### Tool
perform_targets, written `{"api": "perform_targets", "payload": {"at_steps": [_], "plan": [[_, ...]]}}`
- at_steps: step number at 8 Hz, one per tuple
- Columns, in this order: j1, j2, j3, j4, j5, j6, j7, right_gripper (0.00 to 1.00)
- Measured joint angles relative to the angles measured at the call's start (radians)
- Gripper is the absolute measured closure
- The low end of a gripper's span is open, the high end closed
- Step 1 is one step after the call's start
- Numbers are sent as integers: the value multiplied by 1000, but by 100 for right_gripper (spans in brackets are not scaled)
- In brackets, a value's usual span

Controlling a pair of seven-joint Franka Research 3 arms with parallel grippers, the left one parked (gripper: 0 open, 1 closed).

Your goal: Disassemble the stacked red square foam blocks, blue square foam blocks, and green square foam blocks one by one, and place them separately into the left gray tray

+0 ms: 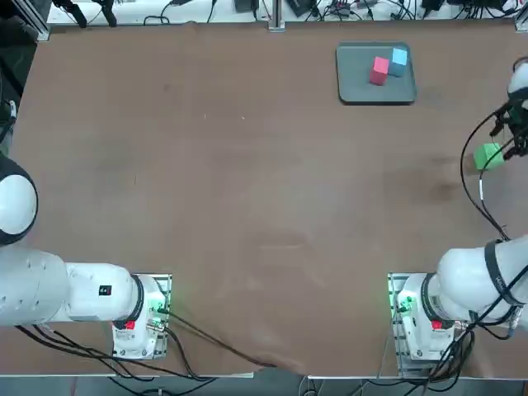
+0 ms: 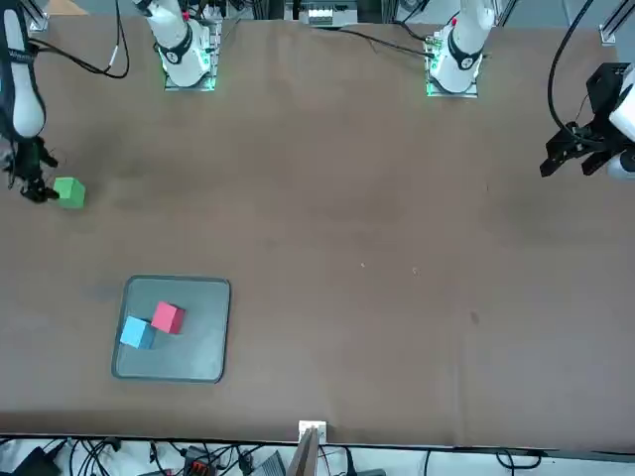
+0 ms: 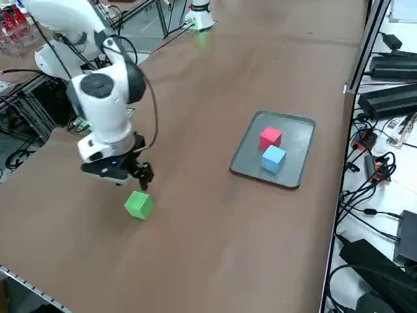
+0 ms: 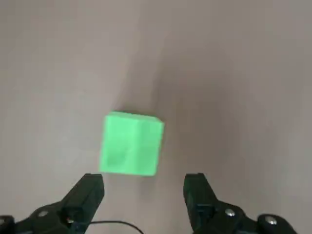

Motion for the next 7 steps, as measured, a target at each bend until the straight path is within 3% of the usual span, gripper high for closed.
{"api": "perform_targets", "payload": {"at_steps": [7], "plan": [[-17,37,18,-52,69,182,-7,0]]}}
